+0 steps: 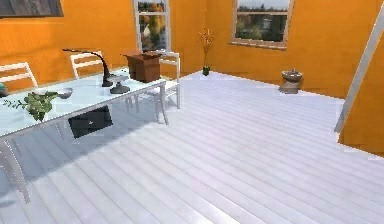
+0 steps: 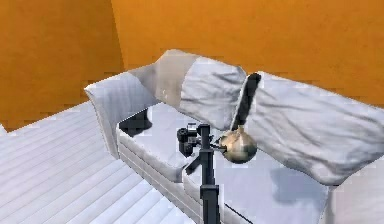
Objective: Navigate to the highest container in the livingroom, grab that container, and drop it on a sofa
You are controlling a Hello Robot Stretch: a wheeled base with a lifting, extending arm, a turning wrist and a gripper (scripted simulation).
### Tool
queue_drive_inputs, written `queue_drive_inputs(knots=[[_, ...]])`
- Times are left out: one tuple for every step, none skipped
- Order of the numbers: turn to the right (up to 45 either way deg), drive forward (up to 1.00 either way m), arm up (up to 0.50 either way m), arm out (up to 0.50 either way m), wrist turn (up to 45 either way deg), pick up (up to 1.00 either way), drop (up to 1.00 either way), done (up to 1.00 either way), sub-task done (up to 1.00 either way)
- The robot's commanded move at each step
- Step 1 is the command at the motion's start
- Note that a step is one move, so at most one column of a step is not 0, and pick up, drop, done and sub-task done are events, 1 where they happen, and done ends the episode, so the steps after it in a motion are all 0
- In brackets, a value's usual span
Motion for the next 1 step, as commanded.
queue_drive_inputs(knots=[[0.0,0.0,0.0,0.0,0.0,0.0,1.0,0.0,0.0]])
